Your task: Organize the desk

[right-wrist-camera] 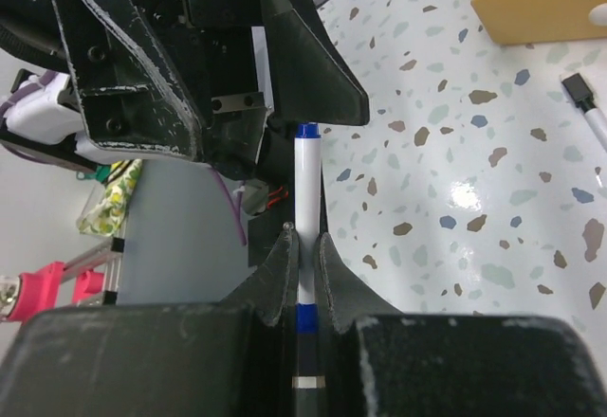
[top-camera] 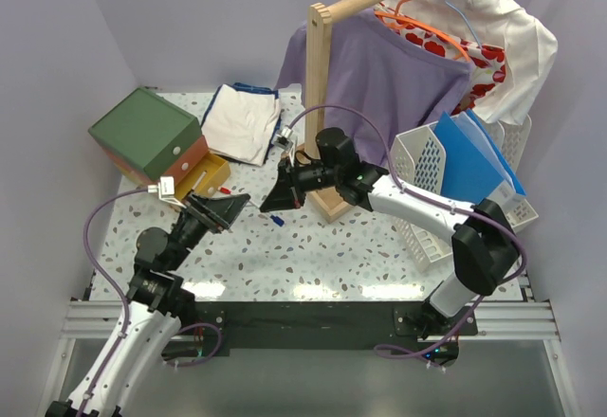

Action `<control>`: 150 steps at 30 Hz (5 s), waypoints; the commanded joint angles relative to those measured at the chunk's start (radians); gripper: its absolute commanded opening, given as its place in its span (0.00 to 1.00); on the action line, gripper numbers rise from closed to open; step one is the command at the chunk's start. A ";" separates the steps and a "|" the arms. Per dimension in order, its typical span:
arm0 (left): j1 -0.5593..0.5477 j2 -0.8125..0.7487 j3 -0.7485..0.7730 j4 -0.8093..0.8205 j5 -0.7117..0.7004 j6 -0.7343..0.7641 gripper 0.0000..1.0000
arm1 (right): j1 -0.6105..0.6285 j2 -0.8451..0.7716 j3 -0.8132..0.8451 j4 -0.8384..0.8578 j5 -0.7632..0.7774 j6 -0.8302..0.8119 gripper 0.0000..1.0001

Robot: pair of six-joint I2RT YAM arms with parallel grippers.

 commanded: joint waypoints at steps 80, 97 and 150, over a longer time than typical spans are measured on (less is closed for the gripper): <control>-0.008 0.923 0.561 -0.299 -0.965 1.266 0.41 | -0.010 -0.246 0.036 -0.873 0.083 -1.269 0.99; -0.008 0.645 0.506 -0.402 -0.743 1.117 0.59 | -0.010 -0.189 0.034 -0.874 0.080 -1.280 0.99; -0.008 -0.017 0.305 -0.453 -0.737 0.913 0.84 | 0.155 0.866 0.971 -0.577 0.767 -0.438 0.43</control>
